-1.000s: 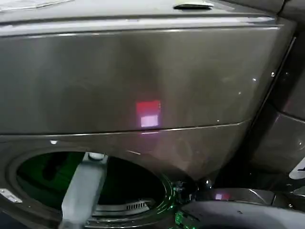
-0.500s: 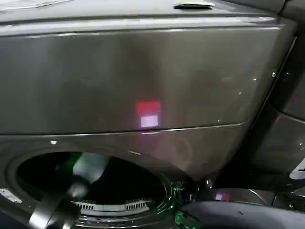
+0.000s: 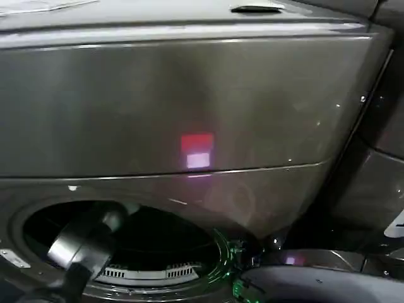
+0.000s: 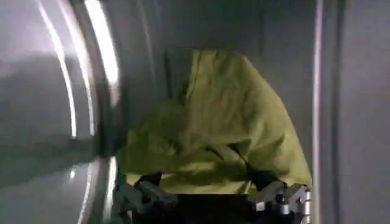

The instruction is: Grasp the clothes from the dryer.

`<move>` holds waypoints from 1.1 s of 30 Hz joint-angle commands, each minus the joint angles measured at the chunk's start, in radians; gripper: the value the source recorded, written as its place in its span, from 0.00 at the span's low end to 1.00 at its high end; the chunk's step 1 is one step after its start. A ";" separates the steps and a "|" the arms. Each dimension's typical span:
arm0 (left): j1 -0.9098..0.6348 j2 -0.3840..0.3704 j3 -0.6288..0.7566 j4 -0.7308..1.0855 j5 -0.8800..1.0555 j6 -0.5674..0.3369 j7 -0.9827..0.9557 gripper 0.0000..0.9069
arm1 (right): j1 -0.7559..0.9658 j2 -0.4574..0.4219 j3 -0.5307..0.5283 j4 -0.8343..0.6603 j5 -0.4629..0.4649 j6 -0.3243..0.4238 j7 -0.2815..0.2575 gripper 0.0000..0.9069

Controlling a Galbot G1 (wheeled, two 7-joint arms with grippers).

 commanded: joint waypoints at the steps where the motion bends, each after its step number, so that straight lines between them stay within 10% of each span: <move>1: -0.044 -0.024 0.039 0.080 0.024 -0.006 0.094 0.06 | 0.000 -0.001 -0.001 0.002 0.000 0.001 0.000 1.00; 19: -0.008 -0.021 -0.026 0.008 -0.021 -0.014 -0.003 0.00 | -0.002 0.003 0.005 0.002 0.000 0.003 0.003 1.00; 33: 0.348 0.124 -0.318 -0.534 -0.486 -0.011 -0.560 0.00 | 0.013 0.015 -0.010 0.013 0.003 0.004 0.010 1.00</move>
